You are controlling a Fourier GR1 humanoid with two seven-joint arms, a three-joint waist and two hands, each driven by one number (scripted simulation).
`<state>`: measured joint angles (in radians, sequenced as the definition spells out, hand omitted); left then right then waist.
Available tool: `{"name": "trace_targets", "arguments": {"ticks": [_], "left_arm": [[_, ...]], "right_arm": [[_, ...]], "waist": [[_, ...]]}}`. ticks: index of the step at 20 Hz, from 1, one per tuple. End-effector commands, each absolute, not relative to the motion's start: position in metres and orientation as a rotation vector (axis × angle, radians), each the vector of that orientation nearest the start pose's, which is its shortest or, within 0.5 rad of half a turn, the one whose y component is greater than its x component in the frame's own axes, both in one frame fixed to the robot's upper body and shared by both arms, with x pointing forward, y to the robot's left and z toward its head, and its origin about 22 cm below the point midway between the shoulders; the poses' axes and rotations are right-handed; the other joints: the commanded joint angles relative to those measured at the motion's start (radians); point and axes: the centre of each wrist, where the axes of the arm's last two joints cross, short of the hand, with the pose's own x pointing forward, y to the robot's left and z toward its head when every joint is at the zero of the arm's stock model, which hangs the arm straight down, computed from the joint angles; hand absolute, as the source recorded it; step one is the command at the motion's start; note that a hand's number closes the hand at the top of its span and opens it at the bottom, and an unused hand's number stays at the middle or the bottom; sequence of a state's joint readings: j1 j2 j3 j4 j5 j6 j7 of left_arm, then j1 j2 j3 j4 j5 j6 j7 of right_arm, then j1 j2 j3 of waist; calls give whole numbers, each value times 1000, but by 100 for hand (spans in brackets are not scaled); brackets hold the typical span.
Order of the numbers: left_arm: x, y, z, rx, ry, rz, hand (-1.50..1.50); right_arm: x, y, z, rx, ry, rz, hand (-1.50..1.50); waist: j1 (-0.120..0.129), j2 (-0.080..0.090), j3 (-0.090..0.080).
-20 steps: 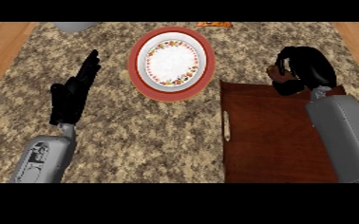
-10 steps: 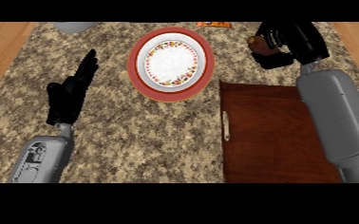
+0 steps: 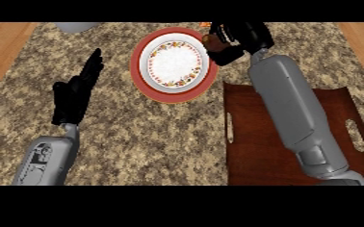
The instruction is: Pick the sweet potato from the tray and place it in the plate
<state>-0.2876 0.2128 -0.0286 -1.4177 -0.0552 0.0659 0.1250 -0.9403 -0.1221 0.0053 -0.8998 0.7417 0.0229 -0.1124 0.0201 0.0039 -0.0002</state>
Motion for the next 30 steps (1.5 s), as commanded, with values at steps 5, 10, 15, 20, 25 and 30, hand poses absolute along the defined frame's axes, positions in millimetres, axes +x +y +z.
{"name": "trace_targets", "arguments": {"ticks": [5, 10, 15, 20, 25, 30], "left_arm": [[310, 254, 51, 197, -1585, -261, 0], [316, 243, 53, 154, -1576, -290, 0], [321, 226, 51, 169, -1600, -296, 0], [324, 231, 59, 137, -1611, -317, 0], [328, 209, 65, 122, -1626, -312, 0], [316, 222, 43, 138, -1585, -314, 0]], "right_arm": [[437, -71, 125, -491, -1783, 1076, 150], [439, -61, 106, -701, -1666, 1223, 150], [439, -74, 78, -594, -1511, 1130, -150], [435, -83, 58, -520, -1498, 1029, -150], [435, -85, 59, -373, -1594, 895, -150], [440, -87, 73, -257, -1699, 623, -150]], "waist": [[21, 6, 0], [51, 15, -1], [61, 19, 0], [108, 30, 1], [107, 26, 2], [84, 18, 2]]}}
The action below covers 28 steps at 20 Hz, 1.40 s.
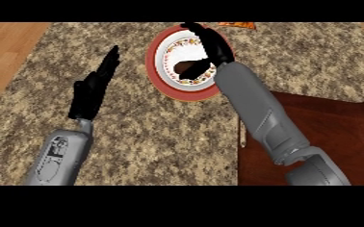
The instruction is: Pick the sweet potato from the tray and place it in the plate
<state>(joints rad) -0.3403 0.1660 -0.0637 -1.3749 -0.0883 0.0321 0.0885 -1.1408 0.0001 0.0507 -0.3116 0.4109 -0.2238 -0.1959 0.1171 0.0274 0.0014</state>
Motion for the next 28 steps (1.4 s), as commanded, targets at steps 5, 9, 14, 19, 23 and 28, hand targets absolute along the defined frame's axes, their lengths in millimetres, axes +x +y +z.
{"name": "trace_targets", "arguments": {"ticks": [5, 9, 14, 19, 23, 28], "left_arm": [[318, 244, 42, 195, -1568, -246, 0], [314, 232, 46, 169, -1580, -265, 0], [305, 244, 40, 208, -1571, -234, 0], [316, 240, 51, 182, -1587, -234, 0], [305, 236, 44, 204, -1602, -250, 0], [317, 233, 52, 188, -1587, -239, 0]], "right_arm": [[451, -103, 91, -220, -1690, 409, -150], [455, -162, 80, -273, -1722, 291, -150], [456, -240, 86, -237, -1705, 271, -150], [447, -283, 76, -257, -1702, 322, -150], [438, -302, 65, -252, -1689, 333, -150], [436, -302, 57, -238, -1704, 280, -150]], "waist": [[-72, -10, -1], [-79, -10, 0], [-89, -16, 0], [-82, -10, 0], [-82, -15, 0], [-75, -10, 1]]}}
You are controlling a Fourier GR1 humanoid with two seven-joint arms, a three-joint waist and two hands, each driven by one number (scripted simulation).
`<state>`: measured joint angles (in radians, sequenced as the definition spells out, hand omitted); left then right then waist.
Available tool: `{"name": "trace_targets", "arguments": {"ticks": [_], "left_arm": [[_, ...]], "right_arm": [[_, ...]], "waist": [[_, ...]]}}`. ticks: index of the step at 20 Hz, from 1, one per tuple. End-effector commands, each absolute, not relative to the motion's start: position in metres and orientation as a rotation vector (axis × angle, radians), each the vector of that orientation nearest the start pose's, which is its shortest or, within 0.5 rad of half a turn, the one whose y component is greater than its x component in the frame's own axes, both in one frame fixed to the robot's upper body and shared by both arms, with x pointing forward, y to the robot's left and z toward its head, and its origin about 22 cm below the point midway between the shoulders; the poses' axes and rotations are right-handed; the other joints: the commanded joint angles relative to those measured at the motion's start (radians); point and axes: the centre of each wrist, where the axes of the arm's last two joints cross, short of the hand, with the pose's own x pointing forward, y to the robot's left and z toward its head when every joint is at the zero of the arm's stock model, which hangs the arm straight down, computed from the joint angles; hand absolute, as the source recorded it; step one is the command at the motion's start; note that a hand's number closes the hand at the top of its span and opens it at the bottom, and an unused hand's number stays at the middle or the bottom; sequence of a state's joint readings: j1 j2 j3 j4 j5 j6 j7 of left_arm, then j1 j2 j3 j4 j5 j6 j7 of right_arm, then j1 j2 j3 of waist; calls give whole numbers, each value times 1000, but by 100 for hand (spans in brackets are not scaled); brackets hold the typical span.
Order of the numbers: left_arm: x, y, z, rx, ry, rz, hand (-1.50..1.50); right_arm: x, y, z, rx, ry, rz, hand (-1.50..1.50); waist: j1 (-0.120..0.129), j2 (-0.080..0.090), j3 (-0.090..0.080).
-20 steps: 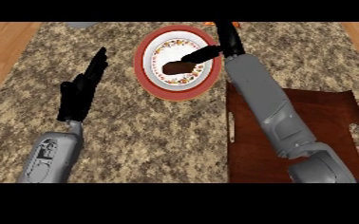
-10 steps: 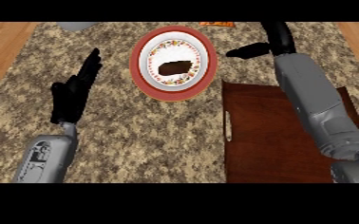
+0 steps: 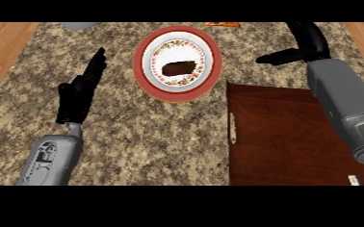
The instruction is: Pick the sweet potato from the tray and place it in the plate
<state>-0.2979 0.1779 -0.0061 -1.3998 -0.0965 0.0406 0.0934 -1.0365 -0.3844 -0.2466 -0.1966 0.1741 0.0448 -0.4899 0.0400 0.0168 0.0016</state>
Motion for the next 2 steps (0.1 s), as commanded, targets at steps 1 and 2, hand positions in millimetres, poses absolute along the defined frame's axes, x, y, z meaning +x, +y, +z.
{"name": "trace_targets", "arguments": {"ticks": [1, 2], "left_arm": [[313, 240, 53, 188, -1588, -252, 0], [319, 237, 51, 167, -1583, -250, 0]], "right_arm": [[434, -325, 67, -267, -1690, 307, -150], [436, -322, 69, -250, -1700, 310, -150]], "waist": [[12, 4, 1], [10, 6, 1]]}}
